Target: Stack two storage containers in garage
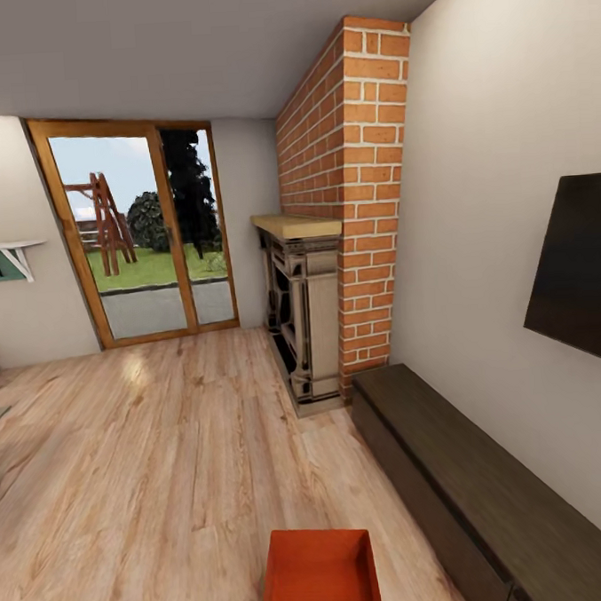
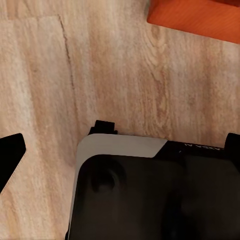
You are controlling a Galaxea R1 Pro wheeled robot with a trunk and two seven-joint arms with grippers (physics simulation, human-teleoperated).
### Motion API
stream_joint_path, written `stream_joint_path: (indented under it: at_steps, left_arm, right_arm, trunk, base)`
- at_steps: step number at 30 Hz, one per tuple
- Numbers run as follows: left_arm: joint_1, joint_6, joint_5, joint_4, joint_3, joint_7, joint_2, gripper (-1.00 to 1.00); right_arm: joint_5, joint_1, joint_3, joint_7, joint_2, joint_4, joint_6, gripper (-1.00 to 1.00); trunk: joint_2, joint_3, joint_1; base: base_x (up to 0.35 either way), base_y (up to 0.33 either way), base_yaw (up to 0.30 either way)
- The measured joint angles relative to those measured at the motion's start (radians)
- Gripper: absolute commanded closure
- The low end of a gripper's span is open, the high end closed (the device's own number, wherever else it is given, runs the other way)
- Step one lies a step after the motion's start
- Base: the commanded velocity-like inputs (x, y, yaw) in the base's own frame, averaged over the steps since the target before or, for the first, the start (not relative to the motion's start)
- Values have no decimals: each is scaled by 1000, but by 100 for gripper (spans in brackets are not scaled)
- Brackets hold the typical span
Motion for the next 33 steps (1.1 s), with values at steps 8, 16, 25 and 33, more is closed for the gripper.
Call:
stream_joint_path:
  at_steps: [8, 16, 25, 33]
  left_arm:
    - [0, 0, 0, 0, 0, 0, 0, -100]
    - [0, 0, 0, 0, -1, 0, 0, -100]
    - [0, 0, 0, 0, -1, 0, 0, -100]
    - [0, 0, 0, 0, 0, 0, 0, -100]
  right_arm:
    - [0, 0, 0, 0, 1, 0, -1, -100]
    - [0, 0, -1, 0, 1, 0, -1, -100]
    - [0, 0, -3, 0, 2, 0, -2, -100]
    - [0, 0, -3, 0, 3, 0, -1, -100]
  trunk:
    - [0, 0, 0]
    - [0, 0, 0]
    - [0, 0, 0]
    - [0, 0, 0]
  base:
    - [23, 23, 0]
    - [2, 2, 0]
    - [0, 0, -63]
    - [0, -1, -31]
